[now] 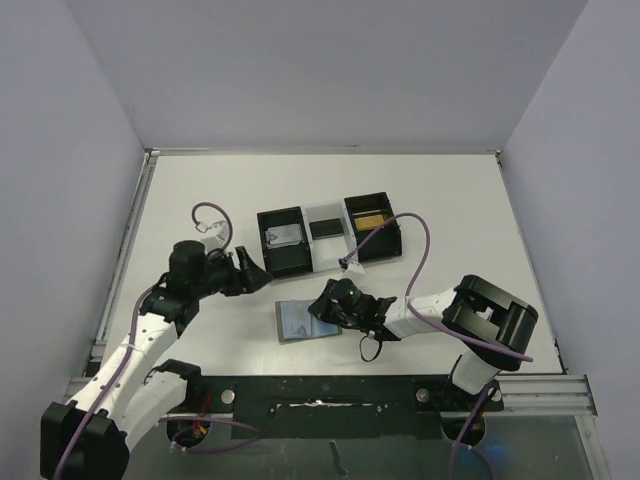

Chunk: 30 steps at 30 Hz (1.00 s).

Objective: Take the credit cards out of the card holder

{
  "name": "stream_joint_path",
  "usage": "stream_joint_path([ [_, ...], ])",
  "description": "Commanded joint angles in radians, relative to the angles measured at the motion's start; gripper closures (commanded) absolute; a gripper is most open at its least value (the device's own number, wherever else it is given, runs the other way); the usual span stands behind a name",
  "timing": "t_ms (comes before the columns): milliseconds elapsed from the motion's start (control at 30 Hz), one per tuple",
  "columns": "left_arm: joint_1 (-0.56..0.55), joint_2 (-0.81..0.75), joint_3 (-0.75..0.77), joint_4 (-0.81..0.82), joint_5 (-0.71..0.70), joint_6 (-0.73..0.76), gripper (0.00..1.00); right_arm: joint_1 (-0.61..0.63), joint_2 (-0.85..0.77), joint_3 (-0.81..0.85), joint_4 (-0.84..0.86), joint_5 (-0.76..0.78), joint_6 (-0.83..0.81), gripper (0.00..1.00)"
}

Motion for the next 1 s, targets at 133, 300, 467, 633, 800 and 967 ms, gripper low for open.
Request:
stream_joint_path([
  [133, -0.327, 0.033, -0.164, 0.340, -0.038, -0.246, 0.41, -0.015, 0.004, -0.068, -0.023, -0.024, 0.035, 1.00],
  [300, -0.437, 0.142, -0.245, 0.549, -0.139, -0.345, 0.47, -0.018, 0.008, -0.069, -0.027, -0.024, 0.040, 1.00],
  [467, -0.458, 0.251, -0.298, 0.728, -0.178, -0.406, 0.51, -0.018, 0.000, -0.071, -0.044, -0.011, 0.040, 1.00],
  [633, -0.463, 0.298, -0.316, 0.731, -0.247, -0.398, 0.52, -0.019, -0.008, -0.074, -0.056, -0.006, 0.043, 1.00],
  [800, -0.463, 0.261, -0.327, 0.689, -0.285, -0.381, 0.51, -0.018, -0.006, -0.079, -0.056, -0.005, 0.049, 1.00],
  [967, -0.460, 0.283, -0.320, 0.668, -0.259, -0.337, 0.49, -0.019, -0.010, -0.080, -0.056, -0.008, 0.050, 1.00],
])
